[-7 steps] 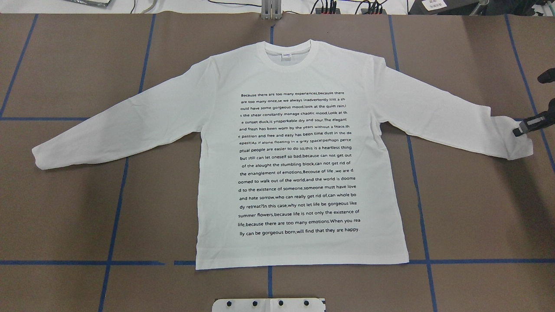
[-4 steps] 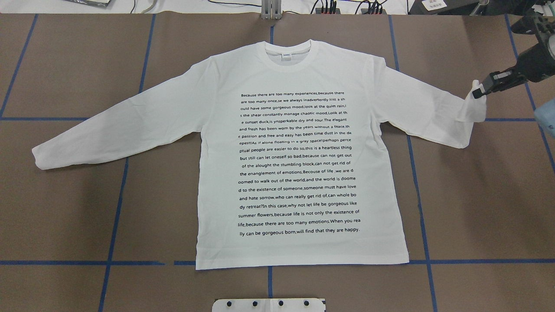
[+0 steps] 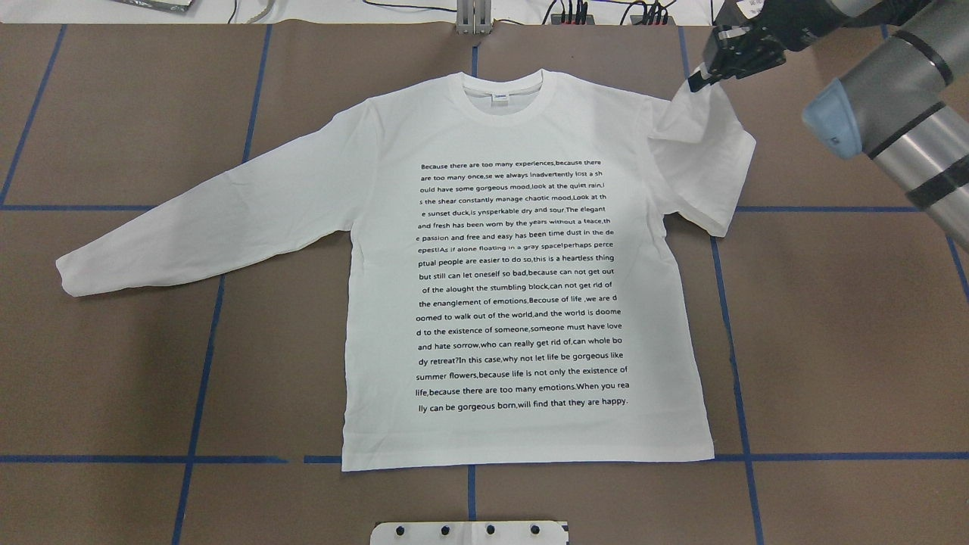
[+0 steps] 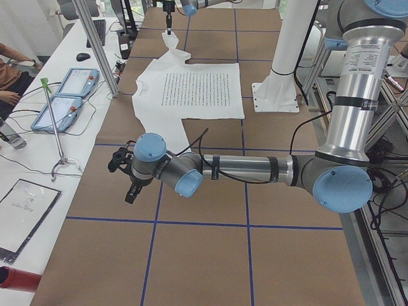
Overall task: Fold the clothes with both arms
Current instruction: 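Grasp the sleeve nearest the right gripper at its cuff and lift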
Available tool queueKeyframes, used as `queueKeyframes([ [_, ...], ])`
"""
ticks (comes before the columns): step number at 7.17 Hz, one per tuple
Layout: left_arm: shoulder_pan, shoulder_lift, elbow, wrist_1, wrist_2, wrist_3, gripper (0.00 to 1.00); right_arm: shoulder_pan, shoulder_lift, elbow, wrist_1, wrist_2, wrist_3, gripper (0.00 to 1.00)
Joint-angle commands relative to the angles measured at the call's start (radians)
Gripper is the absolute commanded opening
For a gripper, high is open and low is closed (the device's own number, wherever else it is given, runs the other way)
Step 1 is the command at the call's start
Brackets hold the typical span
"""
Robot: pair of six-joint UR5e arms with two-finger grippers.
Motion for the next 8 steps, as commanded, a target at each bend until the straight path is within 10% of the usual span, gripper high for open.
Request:
queueKeyframes([
  [1, 0.000, -0.001, 0.010, 0.000, 0.023, 0.000, 0.99, -0.078, 0.236, -0.074, -0.060, -0.079, 0.072, 0.00],
  [8, 0.000, -0.011, 0.031, -0.002, 0.023, -0.003, 0.99, -0.334, 0.465, -0.351, -0.091, -0.379, 0.072, 0.00],
])
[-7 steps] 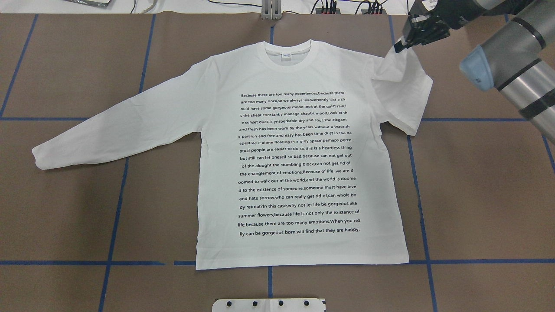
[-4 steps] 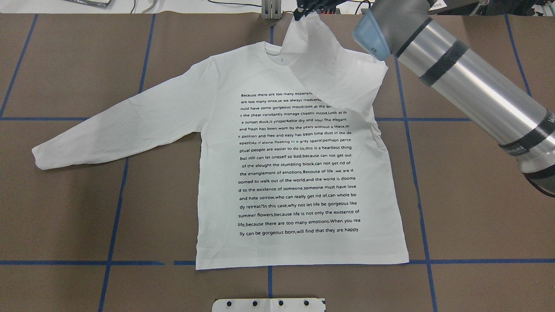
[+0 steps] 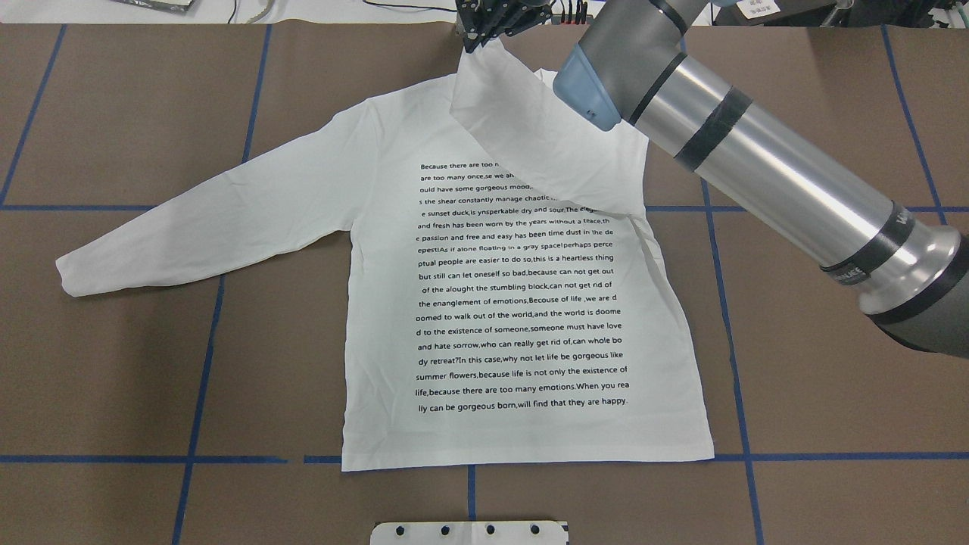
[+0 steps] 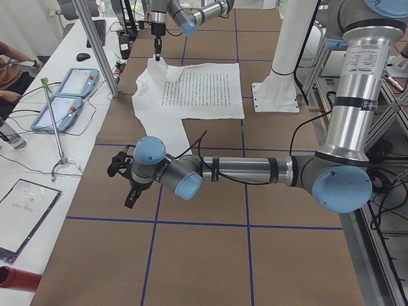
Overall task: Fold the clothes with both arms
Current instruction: 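Carry the sleeve across the shirt body toward the other sleeve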
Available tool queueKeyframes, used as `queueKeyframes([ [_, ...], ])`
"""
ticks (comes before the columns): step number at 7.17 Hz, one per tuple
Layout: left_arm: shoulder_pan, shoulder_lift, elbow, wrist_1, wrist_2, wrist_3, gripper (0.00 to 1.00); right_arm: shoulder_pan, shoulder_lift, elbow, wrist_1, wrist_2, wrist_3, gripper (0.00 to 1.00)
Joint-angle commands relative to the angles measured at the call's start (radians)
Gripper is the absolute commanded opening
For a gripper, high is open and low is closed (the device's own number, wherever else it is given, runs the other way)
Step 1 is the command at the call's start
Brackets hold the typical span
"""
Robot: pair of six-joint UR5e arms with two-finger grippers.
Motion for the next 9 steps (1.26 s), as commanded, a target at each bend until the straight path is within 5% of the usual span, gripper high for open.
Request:
queueKeyframes([
  [1, 0.000, -0.012, 0.022, -0.003, 0.000, 0.001, 0.99, -0.088, 0.109, -0.226, 0.002, -0.101, -0.003, 0.00],
  [4, 0.000, -0.012, 0.024, -0.018, 0.000, 0.001, 0.99, -0.187, 0.209, -0.382, 0.045, -0.288, -0.006, 0.00],
  [5, 0.000, -0.017, 0.024, -0.018, 0.000, -0.001, 0.99, -0.210, 0.246, -0.462, 0.157, -0.374, -0.003, 0.98],
  [9, 0.003, -0.035, 0.046, -0.019, 0.026, -0.005, 0.99, -0.216, 0.275, -0.474, 0.177, -0.433, 0.020, 0.99],
])
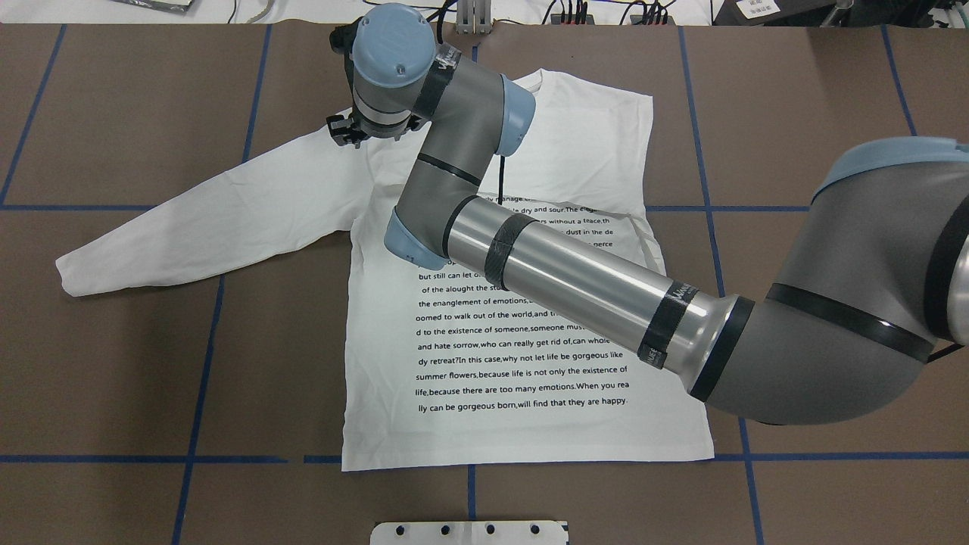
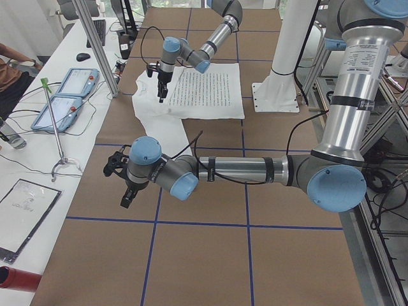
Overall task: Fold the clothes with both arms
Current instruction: 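Carry the sleeve across the shirt body toward the other sleeve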
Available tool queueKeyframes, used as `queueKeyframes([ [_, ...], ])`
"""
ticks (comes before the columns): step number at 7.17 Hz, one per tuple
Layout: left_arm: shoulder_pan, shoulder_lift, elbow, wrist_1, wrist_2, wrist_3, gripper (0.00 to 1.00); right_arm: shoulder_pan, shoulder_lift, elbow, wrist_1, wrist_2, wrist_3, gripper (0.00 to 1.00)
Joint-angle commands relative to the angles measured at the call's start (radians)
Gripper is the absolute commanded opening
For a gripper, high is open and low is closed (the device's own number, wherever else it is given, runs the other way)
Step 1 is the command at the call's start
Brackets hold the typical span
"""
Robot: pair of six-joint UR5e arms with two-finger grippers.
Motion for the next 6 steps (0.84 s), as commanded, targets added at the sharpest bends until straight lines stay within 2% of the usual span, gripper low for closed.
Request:
queueKeyframes([
  [1, 0.001, -0.022, 0.032, -0.006, 0.014, -0.003, 0.99, 0.002, 0.003, 0.004, -0.001, -0.006, 0.054, 0.99],
  [2, 0.012, -0.036, 0.048, -0.007, 0.014, -0.045, 0.99, 0.017, -0.008, 0.024, -0.018, 0.002, 0.084, 0.99],
  [4, 0.125, -0.021, 0.040, -0.103, 0.016, -0.268, 0.99, 0.065, -0.084, 0.228, -0.328, 0.024, 0.038, 1.00],
  [5, 0.178, -0.021, 0.038, -0.107, 0.016, -0.361, 0.99, 0.102, -0.175, 0.331, -0.406, 0.062, 0.020, 1.00],
  [6, 0.217, -0.021, 0.035, -0.107, 0.051, -0.421, 0.99, 0.154, -0.266, 0.411, -0.440, 0.153, -0.002, 1.00],
])
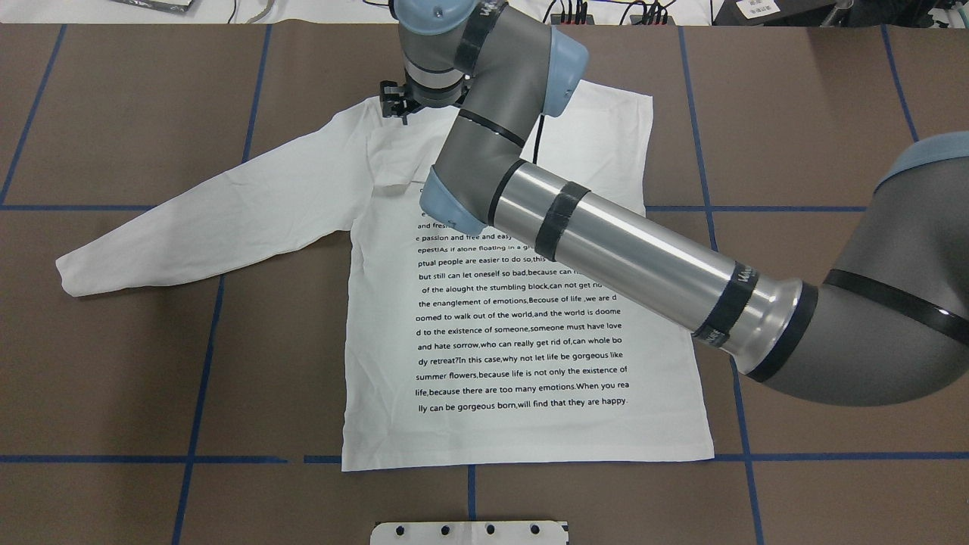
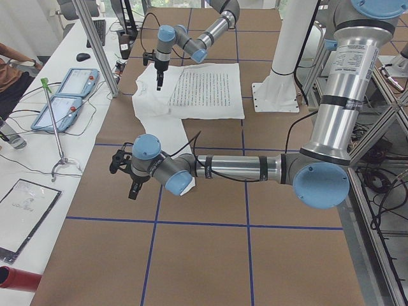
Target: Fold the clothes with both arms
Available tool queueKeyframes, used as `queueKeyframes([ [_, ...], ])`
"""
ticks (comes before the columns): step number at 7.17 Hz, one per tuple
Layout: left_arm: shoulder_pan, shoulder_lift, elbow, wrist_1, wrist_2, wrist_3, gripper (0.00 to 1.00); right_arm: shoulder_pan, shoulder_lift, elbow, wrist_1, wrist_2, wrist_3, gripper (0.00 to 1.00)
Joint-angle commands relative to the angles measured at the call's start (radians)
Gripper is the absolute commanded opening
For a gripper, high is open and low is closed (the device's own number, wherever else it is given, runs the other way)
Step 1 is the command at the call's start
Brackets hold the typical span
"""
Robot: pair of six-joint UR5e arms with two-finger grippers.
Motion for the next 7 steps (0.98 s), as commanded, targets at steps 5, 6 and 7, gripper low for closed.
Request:
queueKeyframes([
  [5, 0.282, 0.165, -0.099, -0.157, 0.136, -0.411, 0.99, 0.295, -0.384, 0.363, -0.321, 0.330, -0.333, 1.00],
  [6, 0.308, 0.179, -0.105, -0.157, 0.169, -0.433, 0.99, 0.321, -0.438, 0.400, -0.321, 0.349, -0.380, 1.00],
  [7, 0.313, 0.202, -0.115, -0.157, 0.174, -0.435, 0.98, 0.326, -0.463, 0.428, -0.321, 0.349, -0.380, 1.00],
])
